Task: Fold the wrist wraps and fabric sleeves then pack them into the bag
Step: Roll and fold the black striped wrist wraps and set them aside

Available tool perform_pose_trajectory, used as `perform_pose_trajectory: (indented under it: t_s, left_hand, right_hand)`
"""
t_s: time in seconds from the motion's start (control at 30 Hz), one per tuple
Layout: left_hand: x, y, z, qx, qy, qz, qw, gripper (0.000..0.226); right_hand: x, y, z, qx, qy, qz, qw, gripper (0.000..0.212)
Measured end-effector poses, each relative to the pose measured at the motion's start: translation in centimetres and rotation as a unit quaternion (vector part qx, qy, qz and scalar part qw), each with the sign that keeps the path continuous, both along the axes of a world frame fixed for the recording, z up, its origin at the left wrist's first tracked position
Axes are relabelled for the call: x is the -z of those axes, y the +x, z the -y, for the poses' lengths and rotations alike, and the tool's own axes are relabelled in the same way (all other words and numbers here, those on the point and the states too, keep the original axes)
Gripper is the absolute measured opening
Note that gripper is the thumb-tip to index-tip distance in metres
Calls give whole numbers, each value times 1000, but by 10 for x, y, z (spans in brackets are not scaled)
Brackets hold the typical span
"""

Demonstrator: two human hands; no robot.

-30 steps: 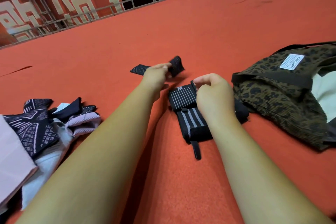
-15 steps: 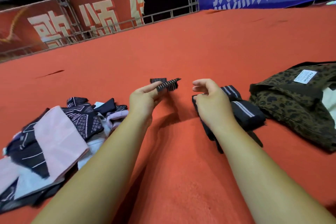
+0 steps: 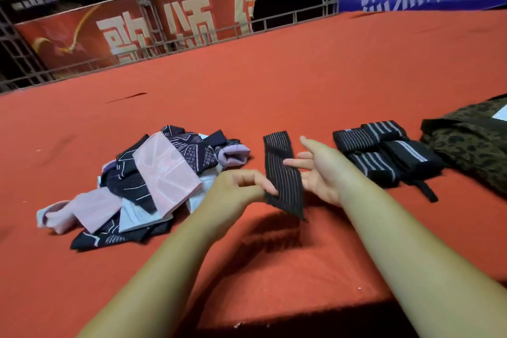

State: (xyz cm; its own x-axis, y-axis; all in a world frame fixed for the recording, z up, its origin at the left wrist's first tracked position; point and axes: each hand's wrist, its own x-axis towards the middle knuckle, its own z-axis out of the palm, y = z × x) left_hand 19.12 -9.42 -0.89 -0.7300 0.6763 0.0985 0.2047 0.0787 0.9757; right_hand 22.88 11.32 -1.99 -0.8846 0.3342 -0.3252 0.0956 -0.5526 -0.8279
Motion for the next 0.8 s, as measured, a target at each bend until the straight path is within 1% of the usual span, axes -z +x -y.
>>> perform_pose_trajectory:
  t_s: [0.07,0.1,0.13,0.17,0.23,0.3,0.37,0.43,0.53,0.63,0.73,0.8]
  left_hand:
    - [3,5,12,30,-7,-16,999,13]
    - [4,6,17,33,-8,-17,999,14]
    - [7,6,21,30,-13,-18,999,14]
    - [10,5,24,24,-22,-19,999,14]
    - [18,1,29,2,-54,-17,998,15]
    - [24,-7,29,-31,-91,5,995,23]
    - [28,-17,24,-62,-104,29,992,33]
    - [29,-31,15,-86,-94,27,991,40]
    - [20,-56,-7,-140,-84,10,987,40]
    - [10,-84,-40,-146,-87,4,985,37]
    - [6,-114,-78,-142,-101,-22,984,28]
    - [9,-135,-101,-147,-136,-67,977,22]
  right_hand:
    - [4,-1,8,-7,20,-1,1000,18]
    - [8,-3,11,-6,26,2,1000,12]
    - [12,-5,13,0,34,7,999,12]
    - [15,-7,15,12,39,10,999,18]
    - [21,-13,16,42,44,17,998,38]
    - [22,-15,17,56,45,17,997,44]
    - [23,-16,15,68,67,16,995,47]
    - [26,-19,11,70,114,28,991,53]
    - [32,-22,4,47,211,71,974,60]
    - [34,-24,0,24,276,90,957,56]
    - [37,-28,-5,15,278,92,956,48]
    - [41,-32,-8,13,279,85,956,40]
